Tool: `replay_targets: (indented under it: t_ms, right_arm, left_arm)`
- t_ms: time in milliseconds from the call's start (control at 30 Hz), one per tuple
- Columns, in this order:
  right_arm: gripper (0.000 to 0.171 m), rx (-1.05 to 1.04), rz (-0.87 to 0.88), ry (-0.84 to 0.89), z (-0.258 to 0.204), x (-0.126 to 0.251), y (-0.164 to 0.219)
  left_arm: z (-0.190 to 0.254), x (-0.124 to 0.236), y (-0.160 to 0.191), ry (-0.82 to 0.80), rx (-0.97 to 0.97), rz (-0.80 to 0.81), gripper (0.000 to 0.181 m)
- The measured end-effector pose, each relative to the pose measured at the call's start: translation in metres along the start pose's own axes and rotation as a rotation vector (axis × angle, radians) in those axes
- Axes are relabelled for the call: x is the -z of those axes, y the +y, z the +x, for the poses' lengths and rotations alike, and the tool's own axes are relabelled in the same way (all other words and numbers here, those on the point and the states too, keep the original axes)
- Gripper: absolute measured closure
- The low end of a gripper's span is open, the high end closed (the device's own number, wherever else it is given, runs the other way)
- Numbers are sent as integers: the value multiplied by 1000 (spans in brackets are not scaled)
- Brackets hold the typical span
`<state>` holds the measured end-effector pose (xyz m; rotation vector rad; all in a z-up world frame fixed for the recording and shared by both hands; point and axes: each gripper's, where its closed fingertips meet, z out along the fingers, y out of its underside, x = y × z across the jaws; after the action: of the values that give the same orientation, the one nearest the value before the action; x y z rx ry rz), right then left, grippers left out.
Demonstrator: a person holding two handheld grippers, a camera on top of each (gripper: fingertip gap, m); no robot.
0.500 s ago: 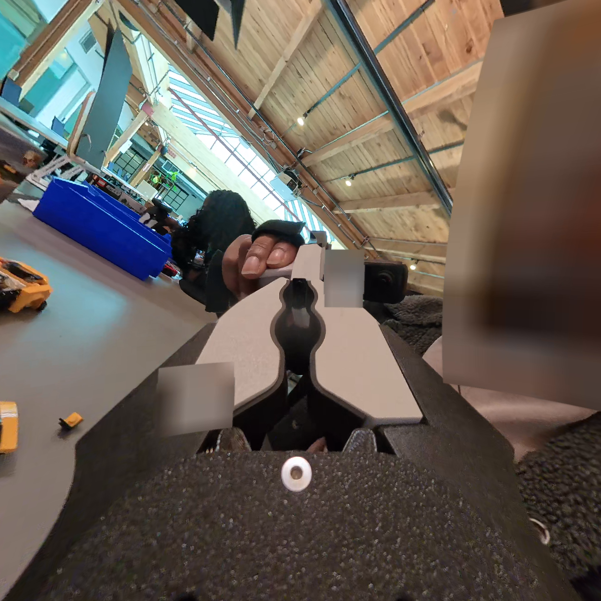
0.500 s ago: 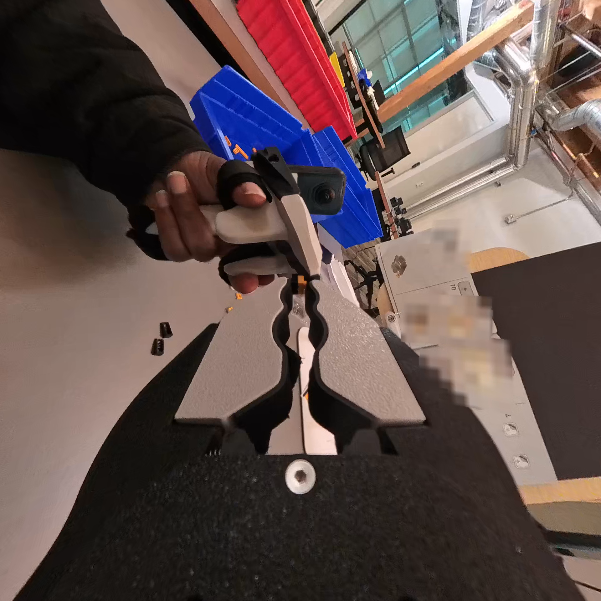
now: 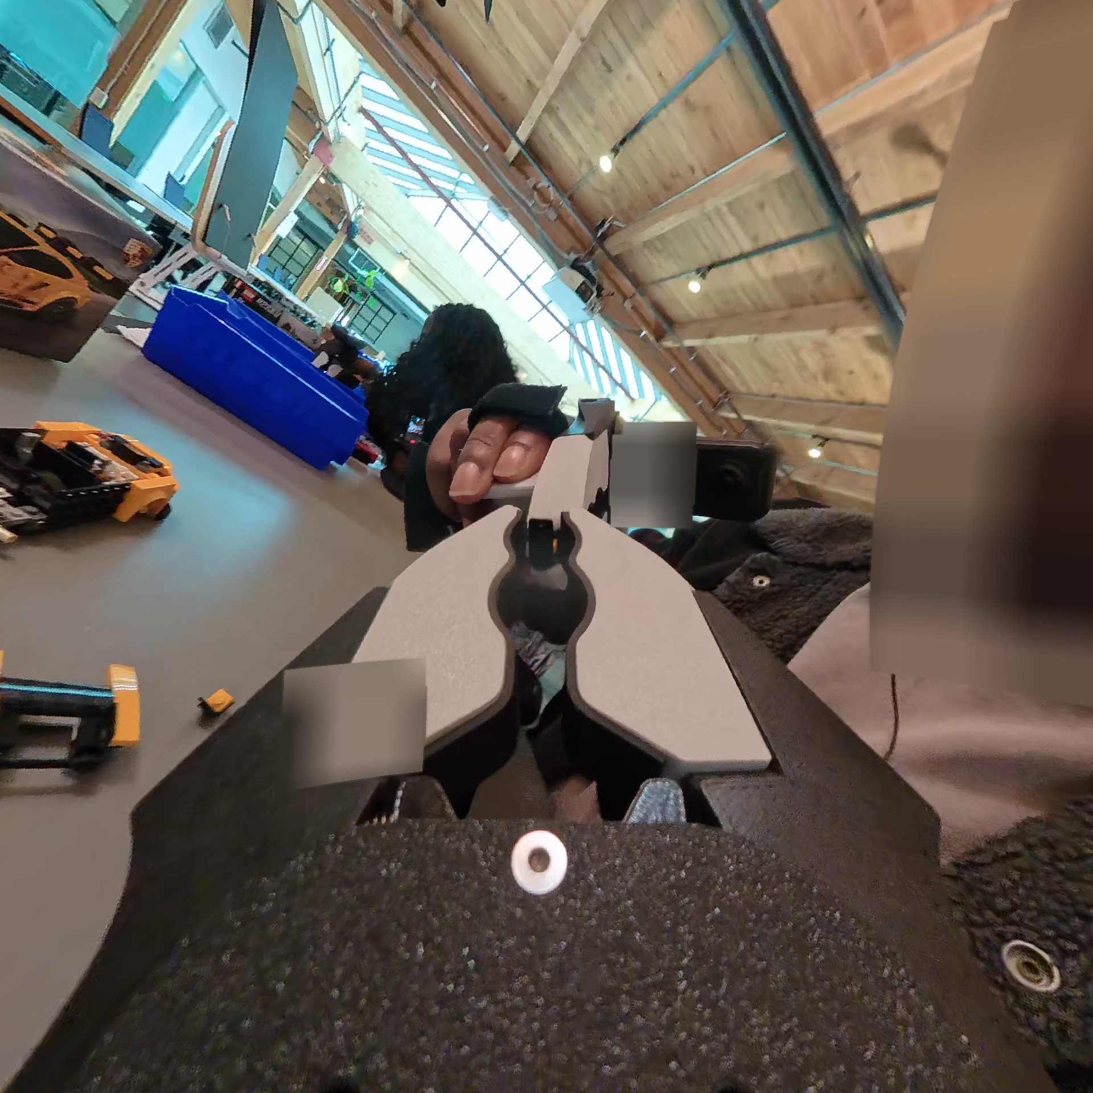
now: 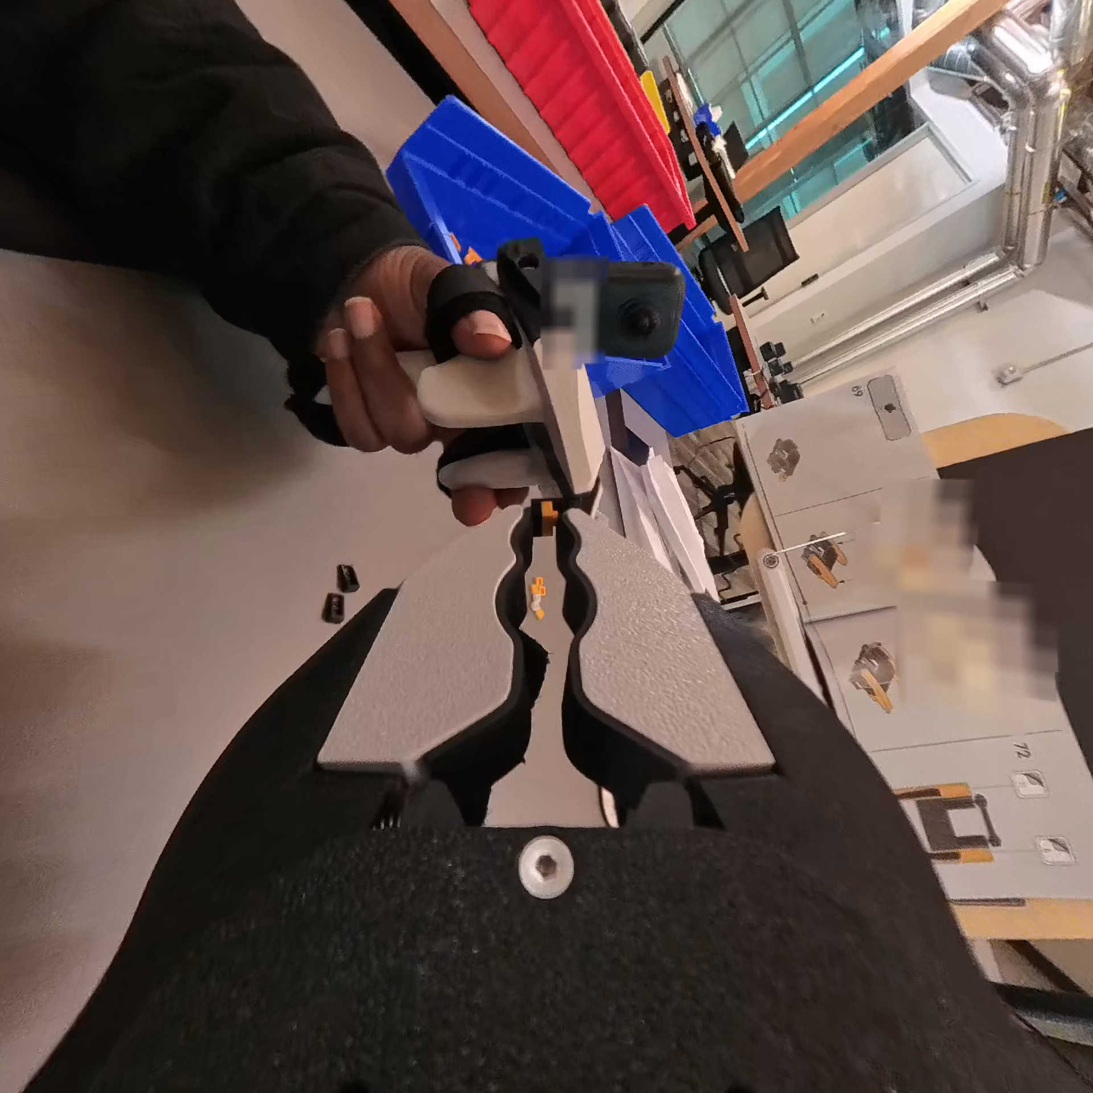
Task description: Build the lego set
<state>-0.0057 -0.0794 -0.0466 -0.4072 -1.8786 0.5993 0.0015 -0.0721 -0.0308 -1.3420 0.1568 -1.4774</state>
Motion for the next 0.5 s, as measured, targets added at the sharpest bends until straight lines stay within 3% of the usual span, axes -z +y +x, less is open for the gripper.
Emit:
replay_targets:
  t_ms: [233, 500]
  right_arm:
    - [162, 20, -15, -15, -15, 0, 15]
    - [148, -399, -48, -160, -47, 4, 53]
  left_arm:
    - [-17, 0, 16, -116, -167, -121, 174]
    - [-46, 5, 46, -248, -460, -312, 174]
